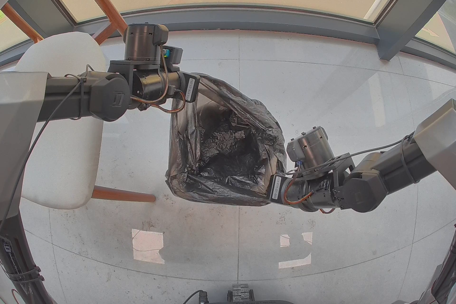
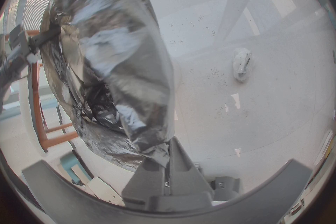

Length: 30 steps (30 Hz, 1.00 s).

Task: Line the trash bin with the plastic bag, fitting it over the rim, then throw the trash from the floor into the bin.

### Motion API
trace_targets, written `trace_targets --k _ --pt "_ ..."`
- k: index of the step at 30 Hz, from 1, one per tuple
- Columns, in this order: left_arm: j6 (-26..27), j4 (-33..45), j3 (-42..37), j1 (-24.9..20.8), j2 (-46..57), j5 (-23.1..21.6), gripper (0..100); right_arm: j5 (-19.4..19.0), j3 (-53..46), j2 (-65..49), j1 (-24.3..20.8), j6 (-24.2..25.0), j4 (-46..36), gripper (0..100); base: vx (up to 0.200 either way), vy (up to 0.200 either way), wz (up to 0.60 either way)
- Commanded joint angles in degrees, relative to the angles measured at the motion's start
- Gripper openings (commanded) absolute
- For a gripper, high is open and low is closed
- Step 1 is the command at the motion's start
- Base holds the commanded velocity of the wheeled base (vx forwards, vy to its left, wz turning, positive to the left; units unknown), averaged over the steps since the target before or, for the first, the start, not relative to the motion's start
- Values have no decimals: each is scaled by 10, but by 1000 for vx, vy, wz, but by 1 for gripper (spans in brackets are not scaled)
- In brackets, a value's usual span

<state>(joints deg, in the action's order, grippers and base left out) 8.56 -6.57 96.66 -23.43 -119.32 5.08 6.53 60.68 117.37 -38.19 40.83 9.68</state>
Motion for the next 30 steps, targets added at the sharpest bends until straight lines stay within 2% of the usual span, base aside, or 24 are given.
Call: trace_targets --k 1,4,5,8,14,20,30 --pt "1 0 -5 1 -4 0 0 1 -7 -3 7 -10 2 0 0 0 0" --pt "1 -1 -5 1 -4 0 0 1 -5 8 11 -23 27 0 0 0 0" --pt "1 0 -5 1 -5 0 0 1 -8 11 15 -31 39 100 0 0 0" --pt "1 -1 -5 1 -13 1 0 2 -21 13 24 -51 65 100 0 0 0" --pt "8 -1 -9 1 -17 1 0 -1 -67 -24 29 -56 75 100 0 0 0" --pt "63 -4 -36 5 -24 5 0 1 -126 -30 24 -106 82 100 0 0 0" --pt "93 -9 -29 21 -44 25 0 1 -125 -19 28 -109 179 100 0 0 0"
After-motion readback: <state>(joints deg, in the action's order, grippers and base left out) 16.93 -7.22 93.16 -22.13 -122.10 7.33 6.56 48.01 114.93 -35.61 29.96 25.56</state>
